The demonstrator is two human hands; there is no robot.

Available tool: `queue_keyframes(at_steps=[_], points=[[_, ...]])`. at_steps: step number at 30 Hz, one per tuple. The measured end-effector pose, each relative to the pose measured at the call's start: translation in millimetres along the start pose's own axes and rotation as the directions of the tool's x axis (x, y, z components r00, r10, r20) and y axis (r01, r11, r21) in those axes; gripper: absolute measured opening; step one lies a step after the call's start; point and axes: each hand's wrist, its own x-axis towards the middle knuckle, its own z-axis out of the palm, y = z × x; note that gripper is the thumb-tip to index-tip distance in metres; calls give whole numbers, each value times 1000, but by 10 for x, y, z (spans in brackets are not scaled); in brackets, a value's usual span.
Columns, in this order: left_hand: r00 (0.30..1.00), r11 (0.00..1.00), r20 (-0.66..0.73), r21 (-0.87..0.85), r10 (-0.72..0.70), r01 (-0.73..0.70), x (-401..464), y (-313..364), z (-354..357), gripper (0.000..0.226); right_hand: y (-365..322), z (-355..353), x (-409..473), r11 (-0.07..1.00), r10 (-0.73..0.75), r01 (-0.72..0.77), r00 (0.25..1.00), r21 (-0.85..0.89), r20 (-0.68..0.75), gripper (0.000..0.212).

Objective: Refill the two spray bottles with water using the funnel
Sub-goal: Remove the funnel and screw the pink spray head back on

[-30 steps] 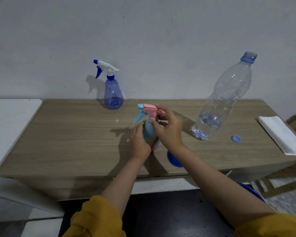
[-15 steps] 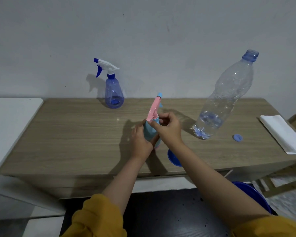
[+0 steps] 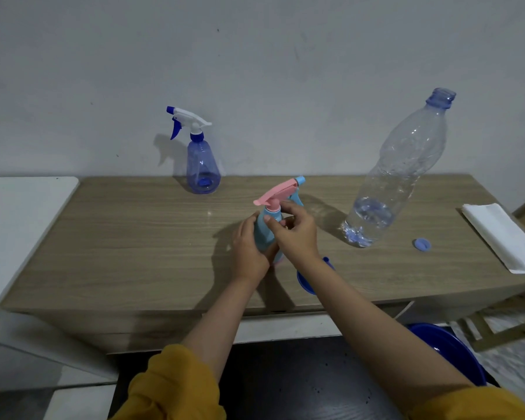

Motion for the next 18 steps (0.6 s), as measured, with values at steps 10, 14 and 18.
queue_keyframes(at_steps=[10,14,18], points=[[1000,1000,0,17,-8,8,-9,-3,3,62,-21,10,-30,996,55,-51,997,70,-47,25],[1000,1000,-2,6,4,-4,-9,-16,5,61,-17,30,-40,992,84,-77,994,98,-69,38],[1000,1000,7,-5,2,-2,-6,-9,2,60,1,14,-39,994,53,-49,998,97,-35,31]])
